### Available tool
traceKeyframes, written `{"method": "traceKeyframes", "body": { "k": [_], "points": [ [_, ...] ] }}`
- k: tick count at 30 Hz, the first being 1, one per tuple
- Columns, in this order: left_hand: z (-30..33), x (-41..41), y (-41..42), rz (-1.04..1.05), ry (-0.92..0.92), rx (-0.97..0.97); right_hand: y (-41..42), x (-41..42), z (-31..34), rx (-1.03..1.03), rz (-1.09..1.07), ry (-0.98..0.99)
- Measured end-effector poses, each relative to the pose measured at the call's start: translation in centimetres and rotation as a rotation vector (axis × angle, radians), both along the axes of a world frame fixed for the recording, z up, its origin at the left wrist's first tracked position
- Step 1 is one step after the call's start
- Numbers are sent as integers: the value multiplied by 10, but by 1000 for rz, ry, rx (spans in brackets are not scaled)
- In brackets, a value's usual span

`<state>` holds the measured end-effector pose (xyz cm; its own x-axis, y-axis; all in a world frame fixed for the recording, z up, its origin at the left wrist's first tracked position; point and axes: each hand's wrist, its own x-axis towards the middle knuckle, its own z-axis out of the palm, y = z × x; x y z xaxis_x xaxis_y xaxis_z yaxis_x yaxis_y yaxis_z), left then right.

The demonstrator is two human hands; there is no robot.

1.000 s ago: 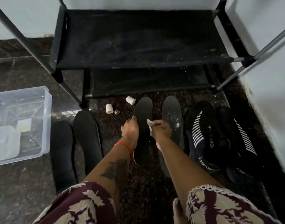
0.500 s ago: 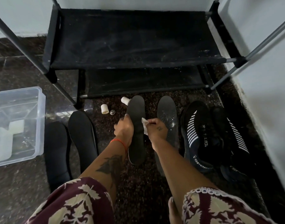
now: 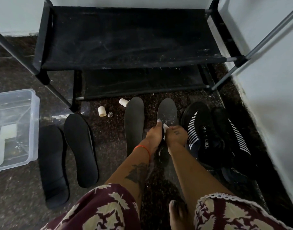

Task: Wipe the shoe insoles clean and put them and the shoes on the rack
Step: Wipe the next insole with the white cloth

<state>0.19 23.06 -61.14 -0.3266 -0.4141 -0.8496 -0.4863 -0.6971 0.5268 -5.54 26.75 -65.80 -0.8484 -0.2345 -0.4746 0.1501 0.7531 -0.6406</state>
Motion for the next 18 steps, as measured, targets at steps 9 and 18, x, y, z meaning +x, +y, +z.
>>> {"method": "traceKeyframes", "body": {
  "k": [9, 18],
  "points": [
    [18, 12, -8, 57, 11, 44, 6, 2, 20, 50, -49, -85],
    [95, 26, -11, 43, 80, -39, 12, -1, 136, -9, -41, -84]
  ]
}}
